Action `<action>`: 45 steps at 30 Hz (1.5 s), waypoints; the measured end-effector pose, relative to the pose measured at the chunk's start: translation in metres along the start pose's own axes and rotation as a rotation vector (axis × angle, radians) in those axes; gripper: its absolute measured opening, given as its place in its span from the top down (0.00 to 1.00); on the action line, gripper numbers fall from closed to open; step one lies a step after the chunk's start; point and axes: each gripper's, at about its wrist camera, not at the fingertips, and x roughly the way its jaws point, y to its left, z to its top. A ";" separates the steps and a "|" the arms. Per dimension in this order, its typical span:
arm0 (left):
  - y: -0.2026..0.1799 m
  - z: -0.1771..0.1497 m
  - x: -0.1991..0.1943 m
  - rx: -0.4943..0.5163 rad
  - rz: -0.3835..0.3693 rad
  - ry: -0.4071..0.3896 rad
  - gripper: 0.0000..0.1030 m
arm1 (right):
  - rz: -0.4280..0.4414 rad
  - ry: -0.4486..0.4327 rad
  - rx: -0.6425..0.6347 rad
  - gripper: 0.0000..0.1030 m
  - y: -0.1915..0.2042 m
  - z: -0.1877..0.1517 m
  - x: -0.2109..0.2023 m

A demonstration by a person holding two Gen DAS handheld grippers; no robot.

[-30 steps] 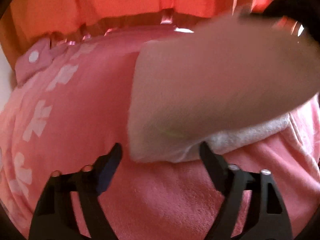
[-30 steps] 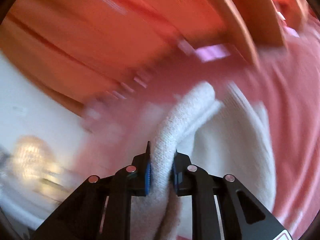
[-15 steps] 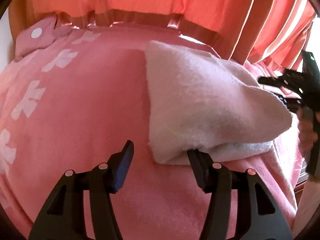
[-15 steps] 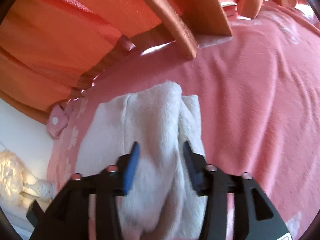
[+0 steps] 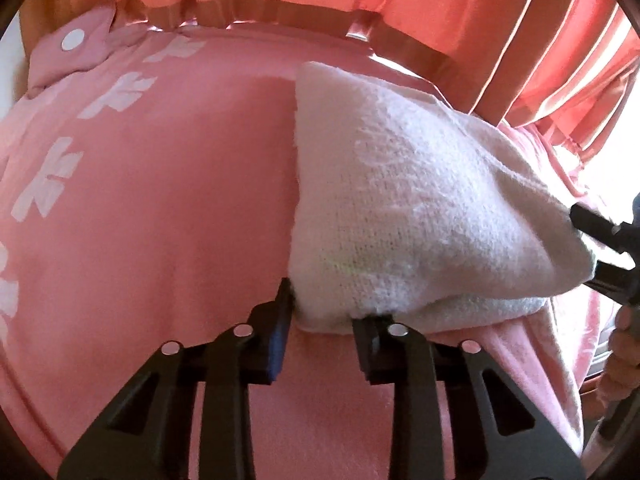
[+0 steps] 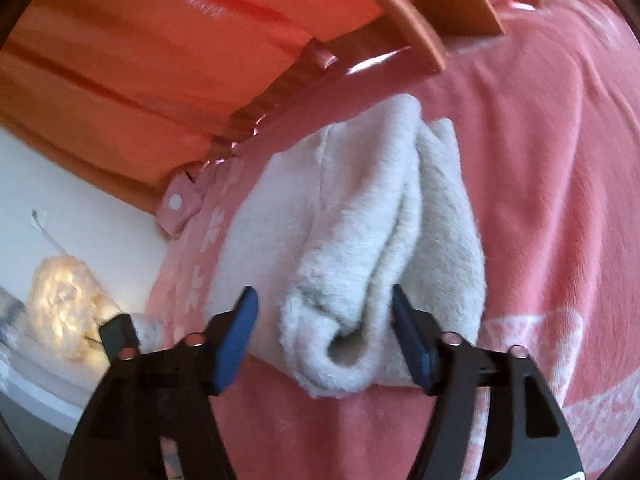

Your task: Fold small clothes

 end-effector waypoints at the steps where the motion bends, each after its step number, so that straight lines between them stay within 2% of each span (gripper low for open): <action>1: 0.001 0.000 -0.001 -0.007 0.000 -0.001 0.78 | -0.048 0.008 -0.006 0.80 -0.001 -0.001 0.005; 2: 0.001 0.000 -0.003 -0.009 0.003 -0.003 0.80 | -0.092 -0.013 -0.012 0.81 0.000 -0.003 0.000; 5: 0.002 -0.002 -0.004 0.000 0.021 -0.002 0.81 | -0.057 -0.118 -0.042 0.85 0.003 -0.009 -0.030; 6: 0.003 -0.003 -0.003 0.005 0.030 0.005 0.81 | -0.057 -0.119 -0.039 0.85 -0.002 -0.010 -0.031; 9: 0.008 -0.006 0.007 -0.001 0.035 0.031 0.81 | -0.216 0.019 -0.020 0.84 -0.038 -0.015 0.014; 10: 0.007 -0.007 0.009 0.000 0.038 0.035 0.81 | -0.190 0.021 -0.010 0.83 -0.045 -0.018 0.021; 12: 0.003 -0.010 0.006 0.022 0.051 0.031 0.81 | -0.158 -0.004 0.011 0.80 -0.046 -0.018 0.009; 16: -0.009 -0.012 -0.031 0.073 -0.017 -0.013 0.81 | -0.221 -0.084 -0.021 0.72 -0.035 -0.021 -0.025; 18: -0.015 -0.010 -0.052 0.107 -0.054 -0.055 0.79 | -0.258 -0.127 -0.041 0.70 -0.026 -0.023 -0.041; 20: -0.023 -0.006 -0.073 0.157 -0.044 -0.118 0.63 | -0.331 -0.189 -0.104 0.69 -0.001 -0.024 -0.057; 22: -0.027 0.001 -0.083 0.180 -0.024 -0.159 0.61 | -0.291 -0.216 -0.163 0.68 0.027 -0.014 -0.057; 24: -0.025 0.009 -0.086 0.168 -0.022 -0.172 0.60 | -0.178 -0.196 -0.208 0.69 0.056 -0.005 -0.044; 27: -0.019 0.015 -0.083 0.127 -0.022 -0.166 0.61 | -0.176 -0.138 -0.278 0.71 0.083 0.003 -0.006; 30: -0.011 0.015 -0.078 0.115 0.004 -0.158 0.61 | -0.183 0.077 -0.310 0.73 0.086 -0.001 0.076; 31: -0.008 0.013 -0.077 0.113 0.013 -0.156 0.61 | -0.223 0.136 -0.323 0.74 0.080 -0.010 0.106; 32: -0.005 0.013 -0.076 0.111 0.015 -0.153 0.61 | -0.238 0.121 -0.356 0.75 0.082 -0.014 0.111; 33: 0.000 0.013 -0.075 0.108 0.019 -0.148 0.61 | -0.275 0.110 -0.400 0.75 0.093 -0.014 0.104; 34: 0.004 0.013 -0.073 0.106 0.023 -0.145 0.61 | -0.275 0.091 -0.407 0.75 0.100 -0.013 0.094; 36: 0.012 0.013 -0.070 0.100 0.036 -0.143 0.61 | -0.201 0.042 -0.409 0.75 0.112 -0.009 0.076; 38: 0.021 0.015 -0.065 0.085 0.039 -0.136 0.61 | -0.155 0.075 -0.403 0.76 0.116 -0.008 0.084; 40: 0.025 0.014 -0.063 0.071 0.039 -0.129 0.61 | -0.217 0.157 -0.416 0.77 0.100 -0.016 0.125; 42: 0.025 0.014 -0.063 0.061 0.020 -0.122 0.61 | -0.183 0.133 -0.398 0.78 0.095 -0.014 0.124; 43: 0.024 0.015 -0.064 0.064 0.014 -0.123 0.61 | -0.158 0.118 -0.364 0.79 0.094 -0.007 0.107; 45: 0.020 0.016 -0.067 0.078 0.014 -0.130 0.60 | -0.138 -0.029 -0.301 0.78 0.086 0.005 0.062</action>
